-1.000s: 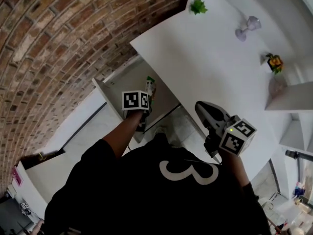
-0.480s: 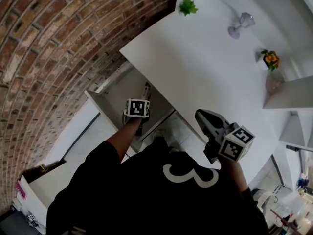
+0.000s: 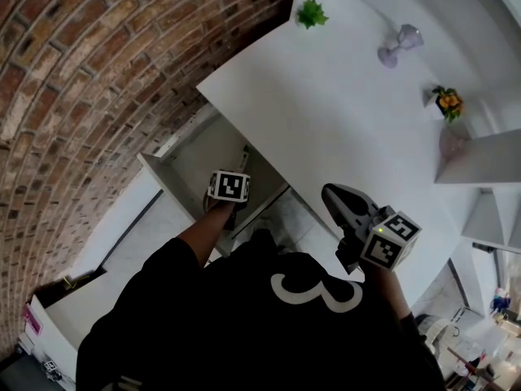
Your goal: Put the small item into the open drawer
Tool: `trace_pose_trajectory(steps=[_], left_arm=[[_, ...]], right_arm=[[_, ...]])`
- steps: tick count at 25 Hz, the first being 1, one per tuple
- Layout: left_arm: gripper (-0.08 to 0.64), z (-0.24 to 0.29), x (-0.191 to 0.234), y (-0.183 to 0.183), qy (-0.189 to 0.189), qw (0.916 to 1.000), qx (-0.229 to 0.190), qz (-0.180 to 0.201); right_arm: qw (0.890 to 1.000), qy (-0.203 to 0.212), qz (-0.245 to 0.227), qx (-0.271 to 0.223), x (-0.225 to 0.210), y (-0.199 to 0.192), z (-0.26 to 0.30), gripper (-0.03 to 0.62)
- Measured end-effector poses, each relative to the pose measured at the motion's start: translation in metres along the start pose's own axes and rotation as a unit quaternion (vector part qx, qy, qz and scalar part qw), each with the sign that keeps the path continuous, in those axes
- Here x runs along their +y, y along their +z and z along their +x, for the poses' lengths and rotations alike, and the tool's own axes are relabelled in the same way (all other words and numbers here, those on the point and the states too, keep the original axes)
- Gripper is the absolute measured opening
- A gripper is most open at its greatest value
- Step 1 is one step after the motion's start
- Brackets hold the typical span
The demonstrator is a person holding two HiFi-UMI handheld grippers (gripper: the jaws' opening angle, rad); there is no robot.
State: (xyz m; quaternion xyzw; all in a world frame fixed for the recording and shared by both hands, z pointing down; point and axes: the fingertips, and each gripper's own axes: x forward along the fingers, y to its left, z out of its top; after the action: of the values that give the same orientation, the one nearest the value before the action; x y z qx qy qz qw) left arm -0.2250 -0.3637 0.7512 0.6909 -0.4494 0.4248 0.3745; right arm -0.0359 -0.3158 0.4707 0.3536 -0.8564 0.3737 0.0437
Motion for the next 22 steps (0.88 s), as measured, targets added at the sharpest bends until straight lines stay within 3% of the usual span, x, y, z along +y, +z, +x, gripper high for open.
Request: trace_pose_trajectory(steps=[6, 9, 13, 19, 22], left_arm=[[0.252, -0.003, -0.014, -0.002, -0.052, 0.9973, -0.003, -0.052], [0.311, -0.018, -0.014, 0.011, -0.051, 0.9946, -0.049, -0.077], [0.325, -0.048, -0.011, 0.026, -0.039, 0.9877, -0.105, -0.108], [0.324, -0.124, -0.019, 0.042, -0.036, 0.9764, -0.177, -0.118], [0.324, -0.169, -0.037, 0.047, -0.060, 0.9677, -0.215, -0.117]], right_arm=[[1.000, 0.007, -0.003, -0.001, 0.005, 0.001, -0.002, 0.012], [1.000, 0.011, -0.002, -0.005, 0.008, 0.001, -0.005, 0.011], [1.000, 0.025, -0.010, -0.011, 0.015, 0.004, -0.012, 0.011], [0.997, 0.069, -0.021, -0.021, 0.045, 0.011, -0.030, 0.011], [0.995, 0.087, -0.038, -0.023, 0.060, 0.015, -0.040, 0.011]])
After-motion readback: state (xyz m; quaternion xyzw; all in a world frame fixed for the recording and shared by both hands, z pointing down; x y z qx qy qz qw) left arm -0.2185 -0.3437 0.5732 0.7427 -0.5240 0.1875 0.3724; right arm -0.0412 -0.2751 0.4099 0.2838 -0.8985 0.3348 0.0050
